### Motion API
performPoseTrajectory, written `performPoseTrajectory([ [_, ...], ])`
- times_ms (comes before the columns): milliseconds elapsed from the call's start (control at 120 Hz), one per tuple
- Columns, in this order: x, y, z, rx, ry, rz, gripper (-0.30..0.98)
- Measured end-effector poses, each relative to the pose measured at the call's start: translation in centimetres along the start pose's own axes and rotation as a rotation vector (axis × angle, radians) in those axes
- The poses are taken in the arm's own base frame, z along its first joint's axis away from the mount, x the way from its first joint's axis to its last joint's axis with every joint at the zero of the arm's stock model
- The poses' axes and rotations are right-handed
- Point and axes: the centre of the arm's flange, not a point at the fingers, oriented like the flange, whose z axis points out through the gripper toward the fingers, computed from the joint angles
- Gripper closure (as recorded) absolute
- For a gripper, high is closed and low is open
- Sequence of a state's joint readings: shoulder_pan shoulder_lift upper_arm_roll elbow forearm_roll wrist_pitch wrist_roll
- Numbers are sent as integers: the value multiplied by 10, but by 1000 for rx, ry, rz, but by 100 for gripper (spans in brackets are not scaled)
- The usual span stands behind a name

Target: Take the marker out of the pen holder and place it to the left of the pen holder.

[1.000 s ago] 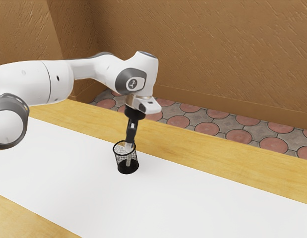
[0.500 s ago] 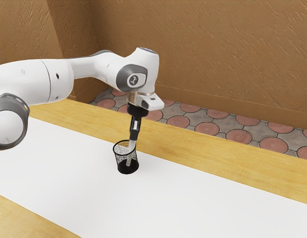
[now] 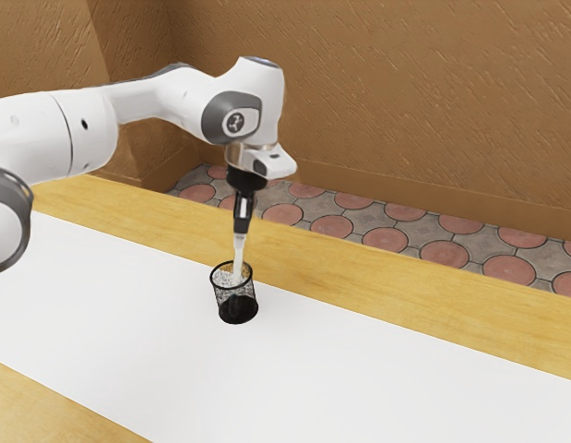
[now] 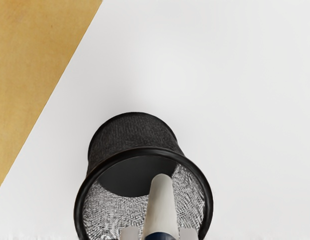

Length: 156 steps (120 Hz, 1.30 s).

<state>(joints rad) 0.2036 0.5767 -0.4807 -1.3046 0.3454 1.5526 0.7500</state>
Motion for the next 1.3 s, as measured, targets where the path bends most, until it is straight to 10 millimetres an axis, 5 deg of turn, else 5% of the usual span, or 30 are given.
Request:
performPoseTrajectory([
  [200, -37, 5, -37, 23, -27, -48, 78],
  [325, -71, -5, -35, -12, -83, -98, 78],
  [558, -113, -40, 32, -128, -277, -170, 77],
  [792, -148, -73, 124, -259, -476, -225, 77],
  [942, -148, -74, 146, -307, -510, -219, 45],
  [1142, -138, -65, 119, -292, -418, -180, 18],
  [1300, -125, -34, 30, -186, -191, -120, 8],
])
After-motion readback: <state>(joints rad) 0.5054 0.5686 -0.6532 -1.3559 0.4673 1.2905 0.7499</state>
